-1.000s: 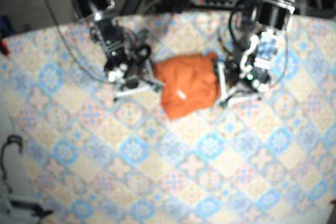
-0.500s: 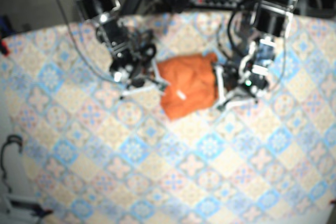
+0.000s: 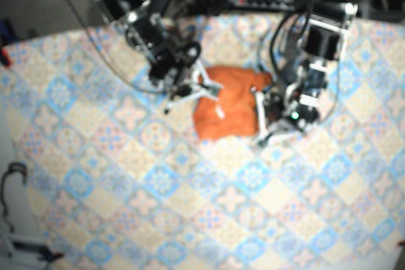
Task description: Fold the T-shirt properly
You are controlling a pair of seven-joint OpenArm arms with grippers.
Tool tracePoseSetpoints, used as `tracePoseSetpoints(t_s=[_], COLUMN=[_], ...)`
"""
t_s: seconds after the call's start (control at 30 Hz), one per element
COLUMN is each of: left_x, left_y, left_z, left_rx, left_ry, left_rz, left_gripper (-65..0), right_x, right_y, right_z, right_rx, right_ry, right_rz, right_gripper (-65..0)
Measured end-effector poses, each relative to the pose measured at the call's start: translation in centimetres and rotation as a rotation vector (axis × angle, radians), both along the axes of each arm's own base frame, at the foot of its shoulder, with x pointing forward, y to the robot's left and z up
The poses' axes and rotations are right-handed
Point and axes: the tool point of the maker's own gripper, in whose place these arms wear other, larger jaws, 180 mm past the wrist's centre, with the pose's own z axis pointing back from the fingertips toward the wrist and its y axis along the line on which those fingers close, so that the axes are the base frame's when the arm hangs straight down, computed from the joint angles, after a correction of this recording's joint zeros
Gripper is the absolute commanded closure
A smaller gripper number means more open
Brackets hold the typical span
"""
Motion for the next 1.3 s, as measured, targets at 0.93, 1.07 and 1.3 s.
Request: tracePoseSetpoints(t_s=[0.93, 1.07, 1.3], left_x=[1.5, 1.5, -0.9], left_y=[0.3, 1.9, 4.8], left_z=[2.6, 4.3, 7.6], left_rx=[0.026, 0.061, 0.100], left_ry=[-0.089, -0.148, -0.243], left_rz=[-0.018, -0.037, -0.045], left_gripper=[-20.8, -20.8, -20.8], right_x=[3.7, 4.3, 3.0], right_y=[-1.8, -3.9, -9.1], right_z=[4.2, 5.6, 7.9], right_rx=[0.073, 0.093, 0.088], right_ry=[-0.132, -0.174, -0.244], right_rz=[-0.114, -0.198, -0.345], right_gripper=[-7.9, -7.9, -7.5])
